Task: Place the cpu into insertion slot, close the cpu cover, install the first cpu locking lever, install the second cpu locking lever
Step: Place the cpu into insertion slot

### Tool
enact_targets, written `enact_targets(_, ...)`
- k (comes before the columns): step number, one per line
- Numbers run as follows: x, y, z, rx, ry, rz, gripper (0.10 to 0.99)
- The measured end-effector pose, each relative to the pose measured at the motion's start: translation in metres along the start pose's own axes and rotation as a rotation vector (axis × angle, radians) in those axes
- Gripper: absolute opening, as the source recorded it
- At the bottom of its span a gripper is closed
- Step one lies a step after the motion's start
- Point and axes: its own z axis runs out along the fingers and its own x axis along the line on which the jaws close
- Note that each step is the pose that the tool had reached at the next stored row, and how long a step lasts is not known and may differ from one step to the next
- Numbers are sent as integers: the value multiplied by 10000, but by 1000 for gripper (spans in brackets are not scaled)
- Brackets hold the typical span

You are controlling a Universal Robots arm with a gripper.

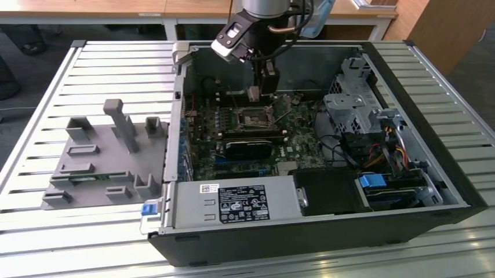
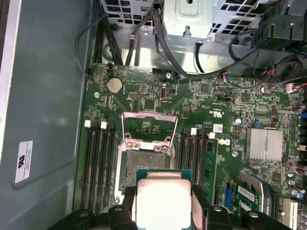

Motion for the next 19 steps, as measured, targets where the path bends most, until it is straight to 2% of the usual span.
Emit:
enact_targets(14, 47, -13, 108, -1, 1, 0, 541)
enact_targets(19, 70, -20, 184, 1, -1, 0, 541)
